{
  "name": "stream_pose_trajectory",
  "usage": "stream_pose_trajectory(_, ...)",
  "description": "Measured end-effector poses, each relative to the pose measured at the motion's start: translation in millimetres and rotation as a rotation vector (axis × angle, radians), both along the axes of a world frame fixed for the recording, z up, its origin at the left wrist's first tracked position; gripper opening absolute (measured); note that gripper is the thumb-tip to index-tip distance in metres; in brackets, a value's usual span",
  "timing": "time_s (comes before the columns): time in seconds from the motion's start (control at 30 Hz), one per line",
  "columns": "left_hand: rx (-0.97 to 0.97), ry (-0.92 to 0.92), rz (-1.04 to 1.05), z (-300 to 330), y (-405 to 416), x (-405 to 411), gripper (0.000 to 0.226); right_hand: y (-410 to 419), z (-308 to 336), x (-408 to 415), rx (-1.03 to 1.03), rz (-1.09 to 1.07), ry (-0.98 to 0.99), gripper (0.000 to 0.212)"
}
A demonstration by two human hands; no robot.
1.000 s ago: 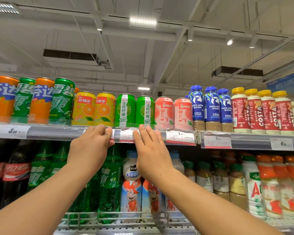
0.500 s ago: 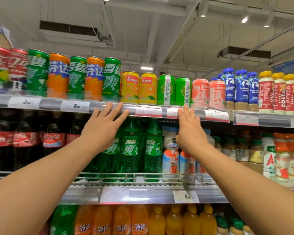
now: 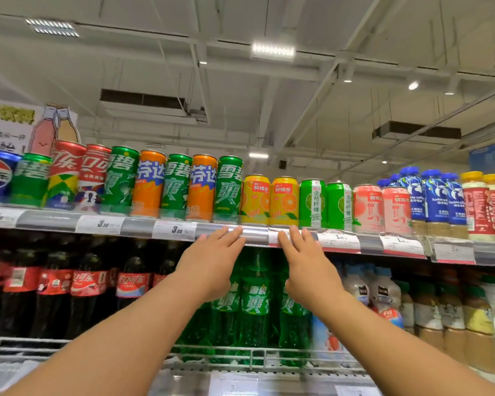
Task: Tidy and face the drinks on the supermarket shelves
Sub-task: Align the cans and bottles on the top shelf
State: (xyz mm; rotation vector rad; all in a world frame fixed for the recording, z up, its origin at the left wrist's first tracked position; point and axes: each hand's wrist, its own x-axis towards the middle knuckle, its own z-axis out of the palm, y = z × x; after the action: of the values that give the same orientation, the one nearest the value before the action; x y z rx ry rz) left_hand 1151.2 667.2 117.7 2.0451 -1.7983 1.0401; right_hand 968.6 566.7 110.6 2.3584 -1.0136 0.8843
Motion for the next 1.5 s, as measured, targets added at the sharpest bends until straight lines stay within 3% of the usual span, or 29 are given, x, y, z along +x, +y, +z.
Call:
stream_pose_trajectory(0.13, -0.133, -0.053, 0.176, -7.5, 31.8, 42.8, 0.086, -9.1, -6.1, 7.2, -0.046, -0.029, -0.016, 0.086)
stream_pose_trajectory(0.27, -0.078, 0.008, 0.354, -9.7, 53.9, 71.8, 0.098, -10.3, -5.9, 14.2, -0.053, -0.011, -0.05, 0.077)
stream_pose_trajectory(0.4, -0.125, 0.124, 0.342, -13.2, 49.3, 62.3, 0.095, -13.1, -6.9, 10.3, -0.062, 0.032, -0.066, 0.077)
stream_pose_trajectory(0.53, -0.144, 0.127, 0.333, -16.7, 47.6, 65.9, 0.096, -18.3, -12.5, 8.3, -0.07, 0.05, -0.091, 0.085)
stream_pose_trajectory(0.8, -0.086, 0.078, 0.319, -14.8, 47.3, 78.7, 0.098, -8.6, -15.0, 13.4, -0.082, -0.075, -0.088, 0.08)
stream_pose_trajectory(0.87, -0.074, 0.023, 0.315, -13.3, 45.6, 83.4, 0.096, -1.4, -11.5, 17.8, -0.081, -0.135, -0.089, 0.075)
stream_pose_trajectory(1.0, -0.077, -0.151, 0.231, -6.2, 46.2, 95.2, 0.086, 27.0, 10.3, 40.1, -0.098, -0.142, -0.204, 0.041)
stream_pose_trajectory(1.1, -0.118, -0.194, 0.083, 3.0, 53.3, 109.7, 0.069, 49.2, 36.4, 69.3, -0.12, -0.052, -0.217, 0.052)
stream_pose_trajectory(1.23, -0.311, -0.236, -0.153, 40.1, 69.0, 132.1, 0.037, 69.3, 89.7, 106.3, -0.126, 0.052, -0.337, 0.047)
stream_pose_trajectory(1.37, -0.456, -0.108, -0.148, 105.7, 77.4, 157.3, 0.049, 70.8, 146.1, 127.5, -0.058, 0.086, -0.432, 0.059)
stream_pose_trajectory(1.5, -0.429, -0.087, -0.022, 152.9, 78.5, 178.9, 0.073, 59.1, 170.0, 135.1, -0.004, 0.046, -0.428, 0.076)
